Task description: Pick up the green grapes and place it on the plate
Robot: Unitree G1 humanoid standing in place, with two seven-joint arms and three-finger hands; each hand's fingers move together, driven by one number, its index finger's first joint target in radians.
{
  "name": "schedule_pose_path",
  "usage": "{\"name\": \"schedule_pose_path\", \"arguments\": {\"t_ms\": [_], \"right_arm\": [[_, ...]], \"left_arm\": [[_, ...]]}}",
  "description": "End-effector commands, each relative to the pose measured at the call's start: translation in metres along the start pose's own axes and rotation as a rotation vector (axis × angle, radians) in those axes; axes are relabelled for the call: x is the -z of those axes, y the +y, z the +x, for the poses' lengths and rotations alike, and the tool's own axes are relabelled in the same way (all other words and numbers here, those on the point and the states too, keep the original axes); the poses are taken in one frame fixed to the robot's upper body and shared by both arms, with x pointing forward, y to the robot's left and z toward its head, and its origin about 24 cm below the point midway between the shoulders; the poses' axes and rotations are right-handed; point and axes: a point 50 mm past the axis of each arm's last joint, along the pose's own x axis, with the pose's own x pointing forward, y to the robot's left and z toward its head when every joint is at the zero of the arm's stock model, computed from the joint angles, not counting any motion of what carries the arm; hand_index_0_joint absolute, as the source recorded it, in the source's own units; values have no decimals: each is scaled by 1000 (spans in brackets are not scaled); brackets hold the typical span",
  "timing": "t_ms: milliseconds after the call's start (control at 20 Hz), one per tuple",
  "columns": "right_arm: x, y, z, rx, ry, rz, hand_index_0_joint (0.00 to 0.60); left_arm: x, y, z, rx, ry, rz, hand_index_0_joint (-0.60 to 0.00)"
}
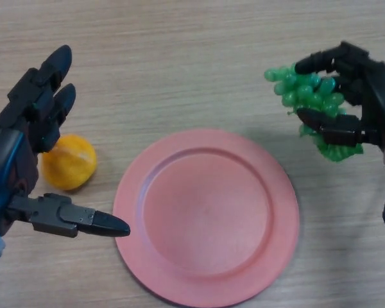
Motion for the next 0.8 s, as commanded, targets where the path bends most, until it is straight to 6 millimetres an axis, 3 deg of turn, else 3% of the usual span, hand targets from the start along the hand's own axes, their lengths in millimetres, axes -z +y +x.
{"name": "schedule_pose_path", "arguments": {"t_ms": [50, 300, 500, 550, 700, 750, 800], "right_arm": [[-45, -3, -9, 10, -224, 46, 600], [-66, 49, -45, -164, -244, 122, 600], [-50, 76, -51, -265, -130, 40, 600], [-50, 76, -51, -266, -129, 35, 550], [-56, 76, -46, -275, -130, 10, 150], [-58, 76, -44, -272, -138, 9, 50], [-61, 74, -40, -249, -151, 31, 0]], "left_arm": [[-29, 8, -3, -29, -163, 85, 0], [-33, 11, 1, -71, -236, 93, 0], [-36, 9, 3, -88, -267, 90, 0], [-36, 9, 3, -88, -269, 90, 0], [-37, 10, 3, -98, -288, 87, 0], [-37, 10, 3, -102, -292, 88, 0], [-34, 7, 2, -92, -282, 97, 0]]}}
